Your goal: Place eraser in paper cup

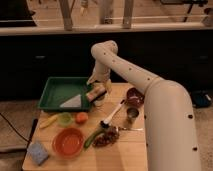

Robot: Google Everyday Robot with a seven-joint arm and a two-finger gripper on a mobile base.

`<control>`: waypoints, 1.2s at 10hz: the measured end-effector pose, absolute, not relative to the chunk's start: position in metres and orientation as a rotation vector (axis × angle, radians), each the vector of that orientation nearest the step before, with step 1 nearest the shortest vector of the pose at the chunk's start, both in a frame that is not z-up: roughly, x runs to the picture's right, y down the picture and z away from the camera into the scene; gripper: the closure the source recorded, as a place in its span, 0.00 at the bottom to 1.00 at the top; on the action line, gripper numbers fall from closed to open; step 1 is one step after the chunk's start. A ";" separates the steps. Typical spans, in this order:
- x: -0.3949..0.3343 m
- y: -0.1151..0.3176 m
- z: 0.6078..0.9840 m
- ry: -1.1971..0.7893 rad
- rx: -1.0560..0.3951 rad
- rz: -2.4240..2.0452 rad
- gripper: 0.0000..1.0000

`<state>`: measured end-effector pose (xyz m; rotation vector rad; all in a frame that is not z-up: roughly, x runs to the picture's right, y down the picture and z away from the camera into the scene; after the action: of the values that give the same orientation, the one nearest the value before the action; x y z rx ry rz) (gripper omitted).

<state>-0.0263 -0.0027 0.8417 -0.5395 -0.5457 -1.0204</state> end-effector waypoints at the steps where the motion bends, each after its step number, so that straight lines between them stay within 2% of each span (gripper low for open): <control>1: -0.026 -0.003 0.841 -0.549 -0.531 -1.023 0.20; 12: -0.026 -0.003 0.841 -0.550 -0.527 -1.024 0.20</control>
<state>-0.0258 -0.0033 0.8406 -0.5275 -0.5499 -1.0237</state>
